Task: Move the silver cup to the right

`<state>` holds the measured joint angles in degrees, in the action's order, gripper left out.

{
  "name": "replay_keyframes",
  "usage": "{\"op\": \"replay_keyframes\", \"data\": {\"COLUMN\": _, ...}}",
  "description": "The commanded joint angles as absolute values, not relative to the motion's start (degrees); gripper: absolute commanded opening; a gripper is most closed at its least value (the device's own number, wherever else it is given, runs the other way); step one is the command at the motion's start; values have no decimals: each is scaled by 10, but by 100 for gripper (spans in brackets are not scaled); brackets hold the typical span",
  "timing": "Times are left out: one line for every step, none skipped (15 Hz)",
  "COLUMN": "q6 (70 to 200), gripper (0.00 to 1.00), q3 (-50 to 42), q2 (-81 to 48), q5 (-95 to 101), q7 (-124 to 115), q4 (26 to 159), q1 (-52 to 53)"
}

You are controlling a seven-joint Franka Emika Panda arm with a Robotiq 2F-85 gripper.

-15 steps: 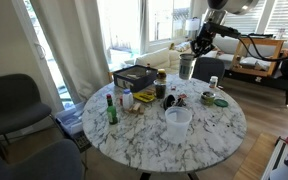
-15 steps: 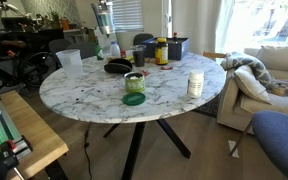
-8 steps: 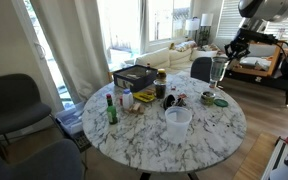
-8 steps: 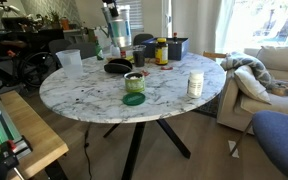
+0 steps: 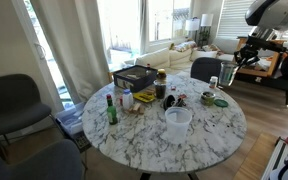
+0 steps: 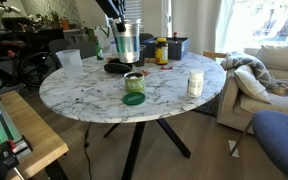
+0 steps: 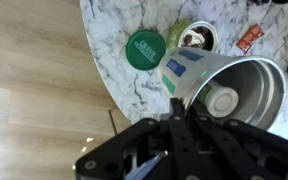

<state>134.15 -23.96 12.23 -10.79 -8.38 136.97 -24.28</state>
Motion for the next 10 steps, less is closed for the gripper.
{"op": "replay_keyframes", "data": {"q6": 1445, "gripper": 1, "q3": -234, "q2": 95, "q5": -171, "q7": -122, "q4": 1372, "q1": -230}}
{"op": "replay_keyframes", "data": {"q6": 1481, "gripper": 1, "q3": -233, "q2": 79, "q5": -190, "q7": -133, "q4": 1366, "q1": -226}}
{"op": "replay_keyframes", "data": {"q6": 1507, "gripper": 1, "q3": -231, "q2": 61, "q5": -202, "q7": -143, "q4": 1358, "q1": -223}}
{"op": "replay_keyframes", "data": {"q6": 1534, "gripper": 1, "q3": -227, "q2": 46, "q5": -206, "q7": -153, "q4": 1358, "q1": -222}}
{"op": "replay_keyframes", "data": {"q6": 1554, "gripper": 1, "q3": -224, "q2": 31, "q5": -207, "q7": -163, "q4": 1360, "q1": -221}}
{"op": "replay_keyframes", "data": {"q6": 1577, "gripper": 1, "q3": -220, "q2": 14, "q5": -197, "q7": -179, "q4": 1360, "q1": -222}}
{"op": "replay_keyframes", "data": {"q6": 1589, "gripper": 1, "q3": -218, "q2": -4, "q5": -183, "q7": -198, "q4": 1356, "q1": -225}}
{"op": "replay_keyframes", "data": {"q6": 1597, "gripper": 1, "q3": -218, "q2": -21, "q5": -182, "q7": -211, "q4": 1351, "q1": -225}}
{"op": "replay_keyframes", "data": {"q6": 1593, "gripper": 1, "q3": -220, "q2": -38, "q5": -179, "q7": -221, "q4": 1345, "q1": -225}}
{"op": "replay_keyframes", "data": {"q6": 1590, "gripper": 1, "q3": -222, "q2": -52, "q5": -172, "q7": -230, "q4": 1342, "q1": -226}}
